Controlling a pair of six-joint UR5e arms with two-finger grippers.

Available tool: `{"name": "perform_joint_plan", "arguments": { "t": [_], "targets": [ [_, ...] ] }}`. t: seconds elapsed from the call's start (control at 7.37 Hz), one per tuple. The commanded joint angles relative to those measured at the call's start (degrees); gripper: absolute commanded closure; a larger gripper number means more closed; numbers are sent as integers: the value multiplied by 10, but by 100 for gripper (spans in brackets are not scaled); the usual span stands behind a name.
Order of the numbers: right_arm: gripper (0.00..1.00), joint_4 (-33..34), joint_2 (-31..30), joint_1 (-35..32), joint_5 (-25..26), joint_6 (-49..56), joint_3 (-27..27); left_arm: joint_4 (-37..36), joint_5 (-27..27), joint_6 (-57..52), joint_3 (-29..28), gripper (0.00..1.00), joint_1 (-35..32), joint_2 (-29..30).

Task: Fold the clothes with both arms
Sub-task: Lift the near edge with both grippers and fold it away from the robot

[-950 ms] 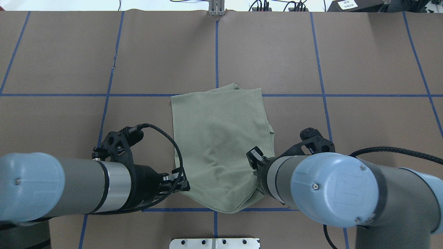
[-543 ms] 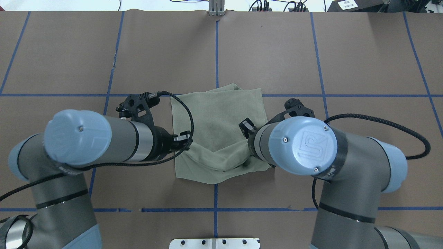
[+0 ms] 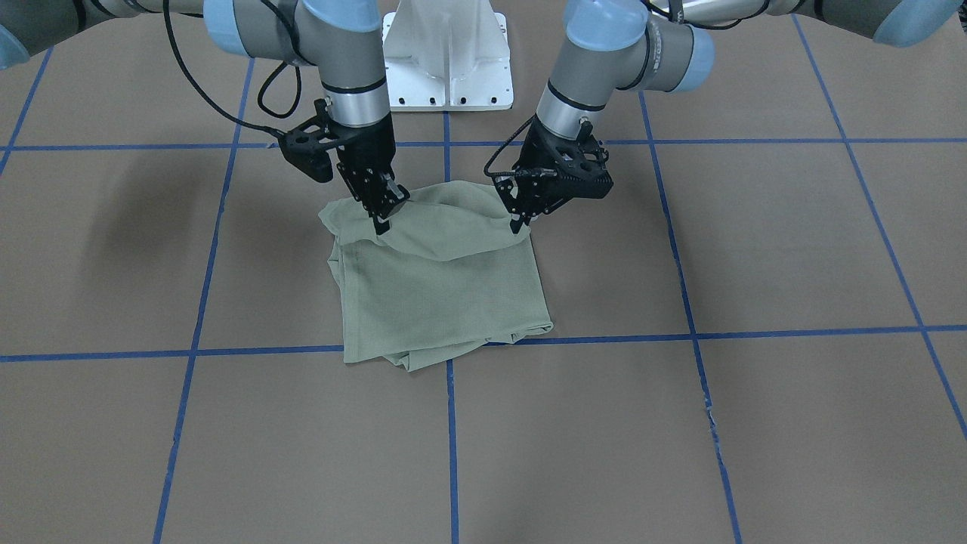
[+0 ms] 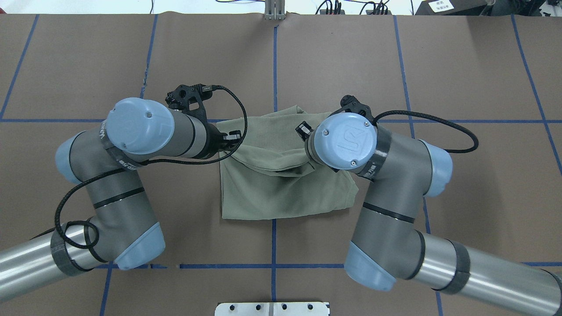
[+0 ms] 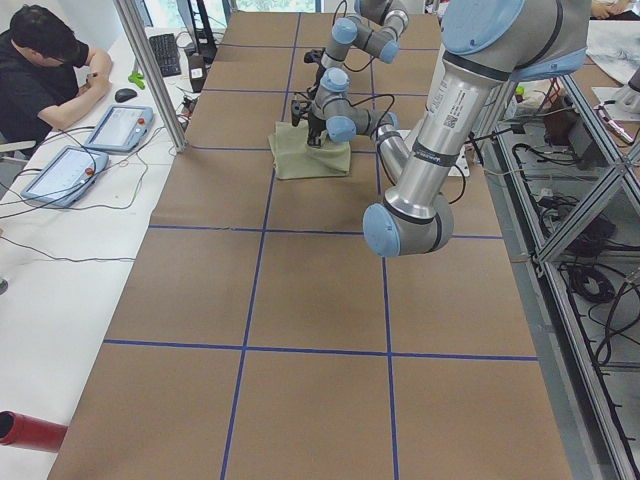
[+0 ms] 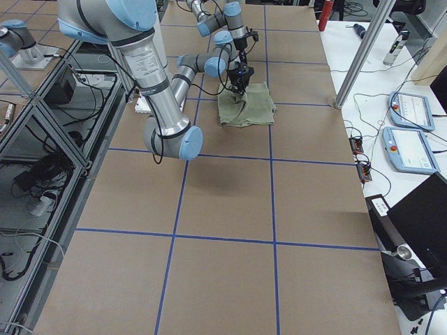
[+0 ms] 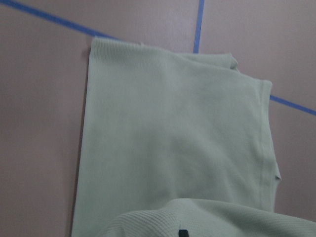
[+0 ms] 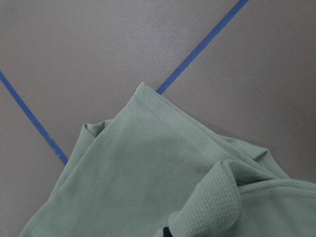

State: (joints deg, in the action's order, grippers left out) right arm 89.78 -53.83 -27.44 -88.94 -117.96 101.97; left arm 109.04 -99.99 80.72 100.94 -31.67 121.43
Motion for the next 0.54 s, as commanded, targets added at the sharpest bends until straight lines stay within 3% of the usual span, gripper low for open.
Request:
{"name": "perform_joint_plan", "arguments": {
  "t": [0.0,0.41],
  "targets": [
    [100,-56,62,-20,-2,24,-132,21,1,-25,-55,100,-8,14],
    [100,-108,64,-52,-30,58,-186,61,0,-49,-115,100,-34,33]
  ]
}}
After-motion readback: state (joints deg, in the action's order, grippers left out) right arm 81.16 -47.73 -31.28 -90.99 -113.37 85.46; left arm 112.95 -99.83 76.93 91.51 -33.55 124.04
